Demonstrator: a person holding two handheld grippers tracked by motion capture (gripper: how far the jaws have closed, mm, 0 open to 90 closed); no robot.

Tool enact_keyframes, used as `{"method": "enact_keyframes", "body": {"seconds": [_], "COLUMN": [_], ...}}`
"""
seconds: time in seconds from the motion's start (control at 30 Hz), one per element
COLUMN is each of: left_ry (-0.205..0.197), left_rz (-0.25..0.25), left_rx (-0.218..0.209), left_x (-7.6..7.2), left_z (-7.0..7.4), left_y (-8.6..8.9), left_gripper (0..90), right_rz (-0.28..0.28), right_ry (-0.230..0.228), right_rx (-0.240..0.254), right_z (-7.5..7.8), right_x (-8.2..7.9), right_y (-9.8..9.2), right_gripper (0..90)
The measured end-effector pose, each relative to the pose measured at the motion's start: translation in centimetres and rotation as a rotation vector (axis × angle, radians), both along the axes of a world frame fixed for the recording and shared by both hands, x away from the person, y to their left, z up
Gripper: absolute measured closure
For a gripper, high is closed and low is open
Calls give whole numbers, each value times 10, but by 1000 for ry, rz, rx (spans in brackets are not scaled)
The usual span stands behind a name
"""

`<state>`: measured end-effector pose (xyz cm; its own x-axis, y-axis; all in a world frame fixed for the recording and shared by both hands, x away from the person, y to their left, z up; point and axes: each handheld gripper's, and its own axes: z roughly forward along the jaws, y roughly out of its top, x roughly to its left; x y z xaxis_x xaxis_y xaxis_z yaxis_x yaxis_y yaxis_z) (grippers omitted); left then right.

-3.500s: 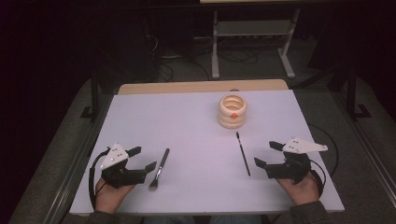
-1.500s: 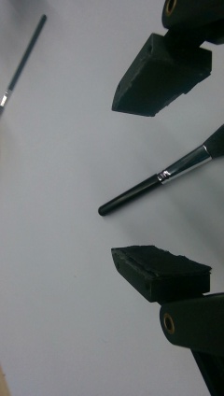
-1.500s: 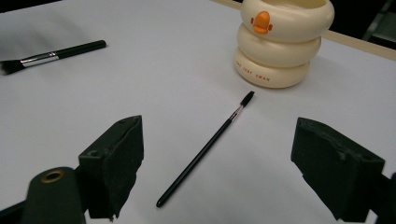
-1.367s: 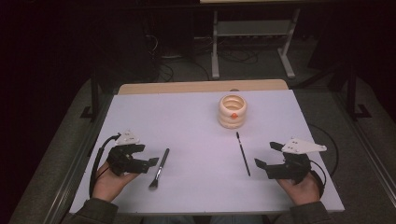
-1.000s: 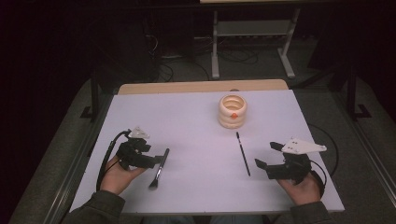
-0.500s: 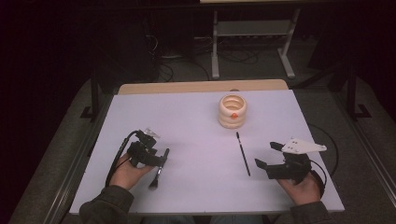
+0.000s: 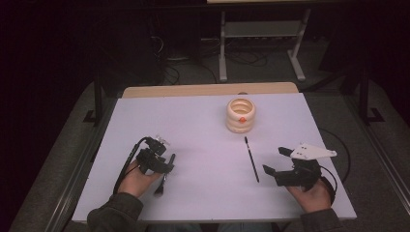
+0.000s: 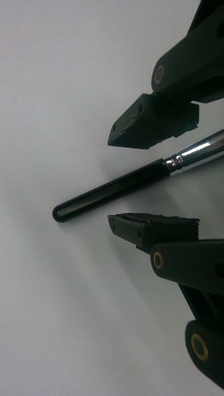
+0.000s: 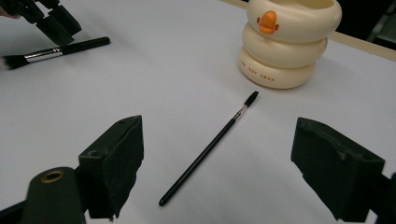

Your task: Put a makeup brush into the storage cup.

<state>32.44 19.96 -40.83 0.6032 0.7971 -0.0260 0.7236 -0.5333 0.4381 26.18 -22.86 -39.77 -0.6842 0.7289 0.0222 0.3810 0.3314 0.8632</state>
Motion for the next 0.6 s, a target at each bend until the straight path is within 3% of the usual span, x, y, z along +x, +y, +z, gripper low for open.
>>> {"method": "enact_keyframes", "body": {"seconds": [0.37, 0.6], "left_ry": [24, 25], "left_rz": [19, -2], "left_rx": [44, 66], "left_x": [1, 0], "left_z": [-13, -12], "left_y": [-2, -5], "left_gripper": [628, 791], "right_rz": [0, 7], "right_ry": [2, -5], "right_rx": [6, 2], "right_z": [0, 1], "right_x": [0, -1], "right_y": [0, 2], "right_gripper": [162, 162]}}
